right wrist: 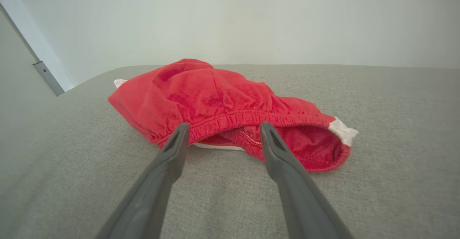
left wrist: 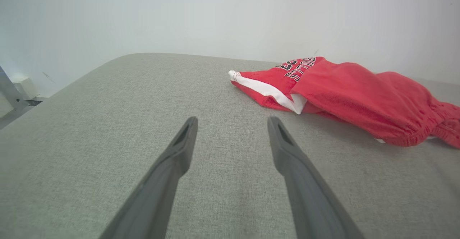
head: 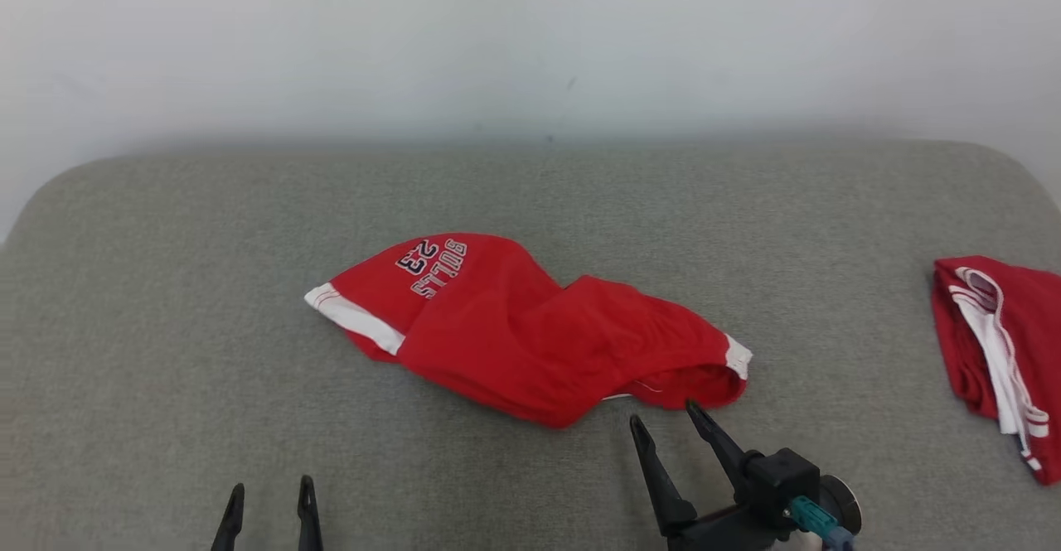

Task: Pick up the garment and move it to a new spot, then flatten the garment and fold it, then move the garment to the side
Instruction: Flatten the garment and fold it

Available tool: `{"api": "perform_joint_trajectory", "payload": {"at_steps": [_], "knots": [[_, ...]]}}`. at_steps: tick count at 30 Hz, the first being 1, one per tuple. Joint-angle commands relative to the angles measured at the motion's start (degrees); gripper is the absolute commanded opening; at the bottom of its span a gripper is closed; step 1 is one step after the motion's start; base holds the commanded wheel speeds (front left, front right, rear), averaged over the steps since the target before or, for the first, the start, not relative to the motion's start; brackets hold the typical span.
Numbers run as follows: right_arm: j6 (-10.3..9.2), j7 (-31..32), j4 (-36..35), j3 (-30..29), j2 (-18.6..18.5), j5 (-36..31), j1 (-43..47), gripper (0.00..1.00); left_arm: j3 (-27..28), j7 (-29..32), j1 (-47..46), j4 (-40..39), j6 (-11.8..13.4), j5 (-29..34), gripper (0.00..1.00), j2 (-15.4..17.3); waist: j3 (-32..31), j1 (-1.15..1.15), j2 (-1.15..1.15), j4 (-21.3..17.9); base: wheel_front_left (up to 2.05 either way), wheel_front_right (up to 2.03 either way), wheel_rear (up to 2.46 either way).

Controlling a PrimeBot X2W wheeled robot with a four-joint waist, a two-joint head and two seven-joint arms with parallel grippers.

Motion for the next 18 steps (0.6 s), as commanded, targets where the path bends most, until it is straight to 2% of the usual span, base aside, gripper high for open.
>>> {"api": "perform_joint_trajectory", "payload": {"at_steps": [1,11,18], "knots": [[-0.15,0.03,0.71,0.5,0.04,0.08,-1.34,1.0,-0.67,-0.19,-0.64,0.09,0.26,0.0,1.0,-0.04,2.49,0.0,-0.01,4.6,0.0,0.0,0.0],[-0.15,0.04,7.37,1.69,-0.87,1.96,-4.6,1.0,-3.3,-0.19,-0.91,-0.14,1.21,-0.29,1.0,-0.04,5.22,0.0,-0.01,13.58,0.0,0.0,0.0],[-0.15,0.03,8.46,1.73,-0.73,3.11,-5.52,1.0,-3.61,-0.19,-0.73,-0.69,1.23,-0.57,1.0,-0.04,5.9,0.0,-0.01,15.66,0.0,0.0,0.0]]}}
